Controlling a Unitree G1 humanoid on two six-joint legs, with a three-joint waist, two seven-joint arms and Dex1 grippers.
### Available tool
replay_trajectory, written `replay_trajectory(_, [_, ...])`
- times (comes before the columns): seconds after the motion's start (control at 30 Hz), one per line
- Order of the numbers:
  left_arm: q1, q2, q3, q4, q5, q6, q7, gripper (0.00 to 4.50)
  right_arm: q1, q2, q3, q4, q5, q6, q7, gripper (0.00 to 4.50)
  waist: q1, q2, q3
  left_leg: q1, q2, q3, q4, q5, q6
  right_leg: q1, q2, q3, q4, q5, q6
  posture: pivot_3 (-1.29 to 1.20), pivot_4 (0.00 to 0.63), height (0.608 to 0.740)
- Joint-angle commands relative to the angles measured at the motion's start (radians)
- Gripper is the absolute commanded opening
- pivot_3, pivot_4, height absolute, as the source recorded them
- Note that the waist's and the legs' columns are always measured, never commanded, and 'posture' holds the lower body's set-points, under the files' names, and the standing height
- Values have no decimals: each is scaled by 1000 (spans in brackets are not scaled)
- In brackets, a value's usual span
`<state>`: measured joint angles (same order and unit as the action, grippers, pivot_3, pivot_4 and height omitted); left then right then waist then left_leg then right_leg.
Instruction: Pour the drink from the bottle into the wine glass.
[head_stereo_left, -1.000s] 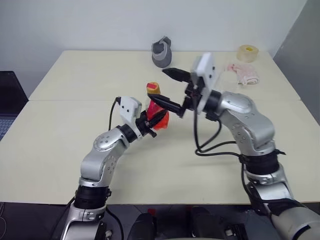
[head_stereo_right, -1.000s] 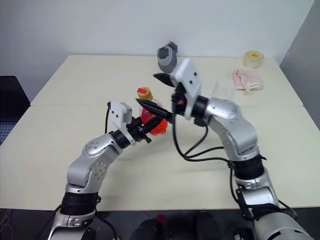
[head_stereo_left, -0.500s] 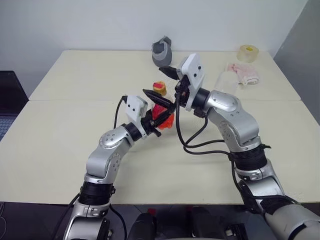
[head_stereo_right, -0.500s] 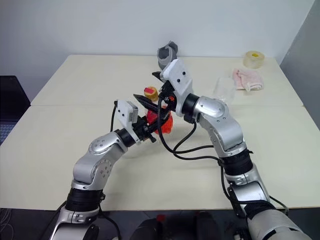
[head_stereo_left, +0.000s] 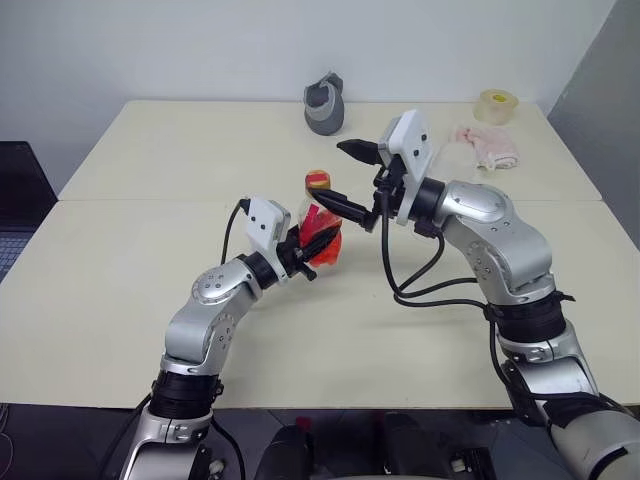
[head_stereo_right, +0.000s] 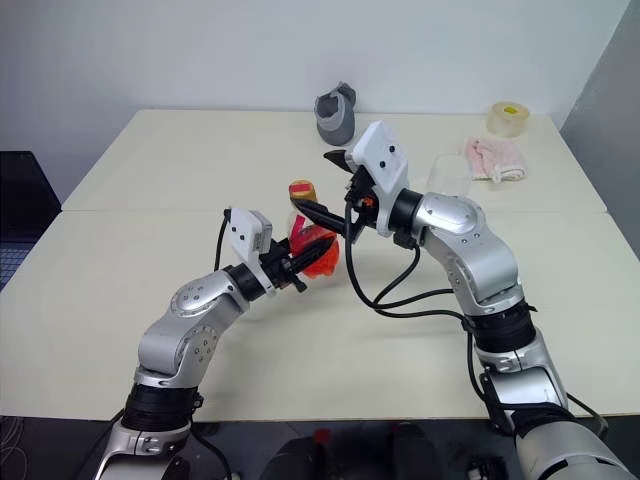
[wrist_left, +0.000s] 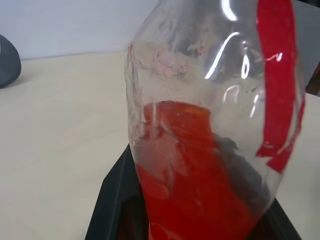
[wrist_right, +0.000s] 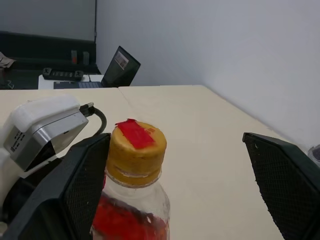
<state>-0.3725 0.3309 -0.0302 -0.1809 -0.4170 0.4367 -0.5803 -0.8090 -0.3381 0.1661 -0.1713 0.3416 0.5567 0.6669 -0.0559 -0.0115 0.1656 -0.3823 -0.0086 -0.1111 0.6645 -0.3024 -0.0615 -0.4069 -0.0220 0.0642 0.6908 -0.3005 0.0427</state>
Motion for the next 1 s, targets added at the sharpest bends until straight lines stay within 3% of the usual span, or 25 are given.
replay_trajectory(0.03, [-5,12,36,-60,-20,-16,-8,1220,1,-41,-85,-23,8,5,-18,4500,0,0,0,0,0,0,0,0,0,0,0,0,0,0,0,0,150,740])
replay_trajectory(0.4, [0,13,43,-70,-20,-8,-5,1220,49,-99,-104,-65,43,20,41,4500,1,0,0,0,0,1,0,0,0,0,0,0,0,0,0,0,150,740])
replay_trajectory(1.0, [-26,6,38,-49,-14,-13,-10,1220,-57,113,-26,8,46,-7,-9,4500,0,0,0,0,0,0,0,0,0,0,0,0,0,0,0,0,150,740])
